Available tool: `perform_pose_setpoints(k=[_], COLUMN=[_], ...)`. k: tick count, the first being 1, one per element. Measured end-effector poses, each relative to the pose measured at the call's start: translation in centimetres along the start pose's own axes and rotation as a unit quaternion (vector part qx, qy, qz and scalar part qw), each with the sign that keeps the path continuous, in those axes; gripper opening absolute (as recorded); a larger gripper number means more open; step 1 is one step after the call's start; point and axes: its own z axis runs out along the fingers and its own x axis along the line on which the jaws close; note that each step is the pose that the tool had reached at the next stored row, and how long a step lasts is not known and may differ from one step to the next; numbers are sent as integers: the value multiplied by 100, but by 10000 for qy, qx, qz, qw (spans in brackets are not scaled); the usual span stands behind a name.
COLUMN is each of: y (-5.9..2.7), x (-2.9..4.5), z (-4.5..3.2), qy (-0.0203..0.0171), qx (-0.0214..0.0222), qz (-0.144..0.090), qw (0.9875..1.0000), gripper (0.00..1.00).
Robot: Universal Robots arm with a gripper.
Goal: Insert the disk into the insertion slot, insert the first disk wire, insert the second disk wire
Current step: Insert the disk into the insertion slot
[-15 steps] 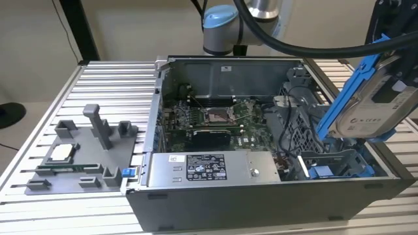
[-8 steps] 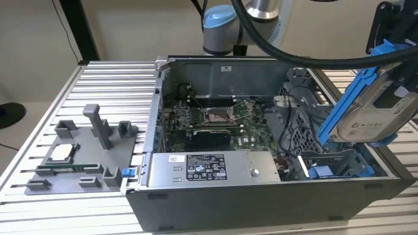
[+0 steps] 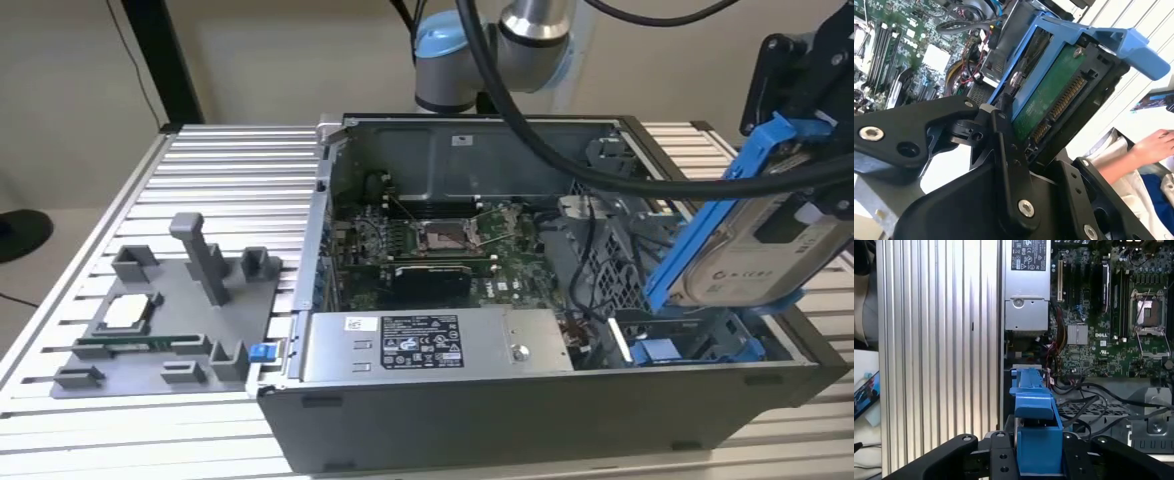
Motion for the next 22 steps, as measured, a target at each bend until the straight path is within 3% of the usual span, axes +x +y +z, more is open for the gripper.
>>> perform_pose_setpoints(k=[13,18,22], y=[-42,-42,-45], x=[-20,-19,-37], z=[233,247,307], qy=[-1,-2,-28], qx=[0,0,3], qz=[0,0,-1], qw=[10000,10000,10000], gripper=[0,0,0])
